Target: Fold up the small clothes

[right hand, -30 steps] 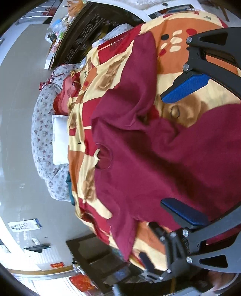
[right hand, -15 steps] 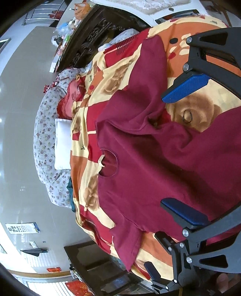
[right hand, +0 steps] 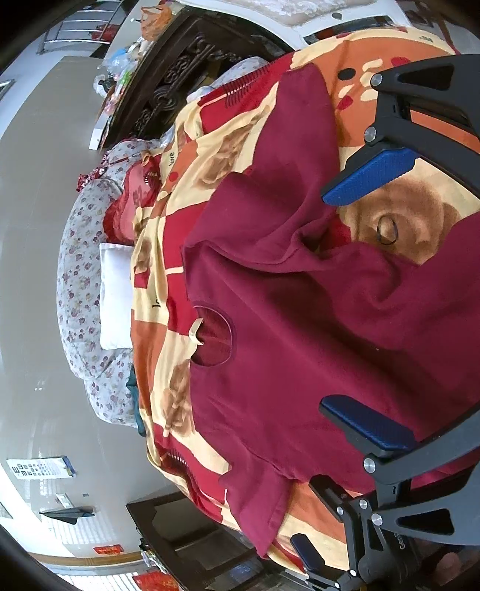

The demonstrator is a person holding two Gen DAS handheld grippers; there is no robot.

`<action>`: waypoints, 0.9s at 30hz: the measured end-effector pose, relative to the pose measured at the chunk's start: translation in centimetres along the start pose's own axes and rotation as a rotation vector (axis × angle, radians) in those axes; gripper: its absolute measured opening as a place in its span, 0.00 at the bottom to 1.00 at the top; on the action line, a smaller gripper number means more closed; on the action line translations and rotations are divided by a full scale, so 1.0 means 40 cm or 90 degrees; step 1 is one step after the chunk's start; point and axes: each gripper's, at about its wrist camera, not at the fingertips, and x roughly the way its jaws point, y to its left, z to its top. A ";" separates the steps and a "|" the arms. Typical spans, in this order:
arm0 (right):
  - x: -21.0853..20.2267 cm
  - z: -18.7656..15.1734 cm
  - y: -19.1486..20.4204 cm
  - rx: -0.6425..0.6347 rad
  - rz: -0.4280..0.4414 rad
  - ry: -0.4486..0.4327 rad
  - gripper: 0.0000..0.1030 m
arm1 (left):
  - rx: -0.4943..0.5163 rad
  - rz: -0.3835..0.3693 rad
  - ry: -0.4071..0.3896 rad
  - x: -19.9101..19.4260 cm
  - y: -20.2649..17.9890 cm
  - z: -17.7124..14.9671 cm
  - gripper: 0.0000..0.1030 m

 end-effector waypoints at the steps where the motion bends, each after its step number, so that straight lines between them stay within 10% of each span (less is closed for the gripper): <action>1: 0.005 0.000 -0.001 0.002 0.002 0.002 1.00 | 0.001 0.000 0.002 0.004 -0.001 0.001 1.00; 27: 0.103 0.016 0.012 0.018 0.002 0.035 1.00 | -0.013 0.010 0.028 0.087 0.022 0.021 1.00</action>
